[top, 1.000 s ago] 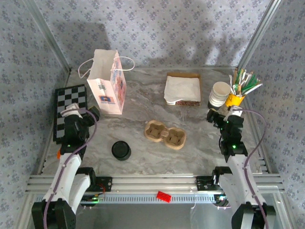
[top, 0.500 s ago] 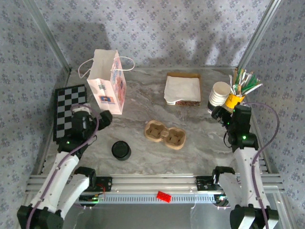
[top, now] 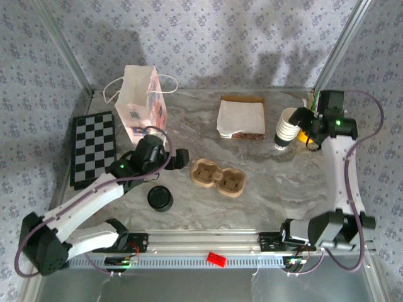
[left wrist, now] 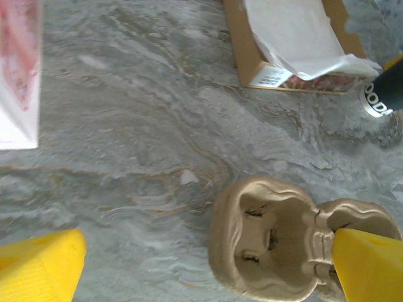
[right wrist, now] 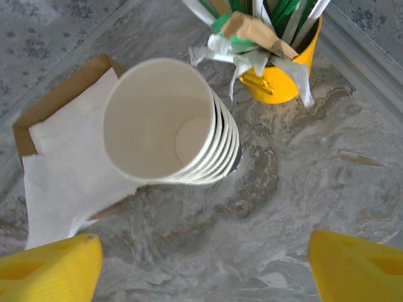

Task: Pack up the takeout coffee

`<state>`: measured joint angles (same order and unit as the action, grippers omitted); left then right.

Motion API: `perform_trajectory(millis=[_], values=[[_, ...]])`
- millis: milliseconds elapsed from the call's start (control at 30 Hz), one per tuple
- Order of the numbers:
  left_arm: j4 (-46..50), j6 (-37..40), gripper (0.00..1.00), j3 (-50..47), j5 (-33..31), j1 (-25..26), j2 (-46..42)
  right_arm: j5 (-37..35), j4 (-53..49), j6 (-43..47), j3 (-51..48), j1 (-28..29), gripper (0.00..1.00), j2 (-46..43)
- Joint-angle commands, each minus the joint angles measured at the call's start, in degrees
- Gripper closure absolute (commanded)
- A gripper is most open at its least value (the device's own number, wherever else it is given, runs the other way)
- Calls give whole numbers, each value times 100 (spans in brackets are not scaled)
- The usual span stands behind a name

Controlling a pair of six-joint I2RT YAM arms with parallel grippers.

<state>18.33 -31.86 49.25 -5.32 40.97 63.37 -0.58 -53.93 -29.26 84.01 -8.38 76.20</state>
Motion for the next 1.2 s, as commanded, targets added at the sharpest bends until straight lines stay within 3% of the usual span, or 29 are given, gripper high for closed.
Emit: perform_trajectory(millis=[0,400,700,1167], values=[[-220,385,0,541,46,161,394,-8,-484,-19,571,-37,20,553],[-339,672,0,1284,229,321,1228,-296,-1098,264,2143,-58,41,2296],[-252,751,0,1442,261,322,1368,-474,-1052,490,2127,-85,54,2607],[-233,751,0,1514,269,330,1380,-399,-1095,647,2232,-126,84,2733]])
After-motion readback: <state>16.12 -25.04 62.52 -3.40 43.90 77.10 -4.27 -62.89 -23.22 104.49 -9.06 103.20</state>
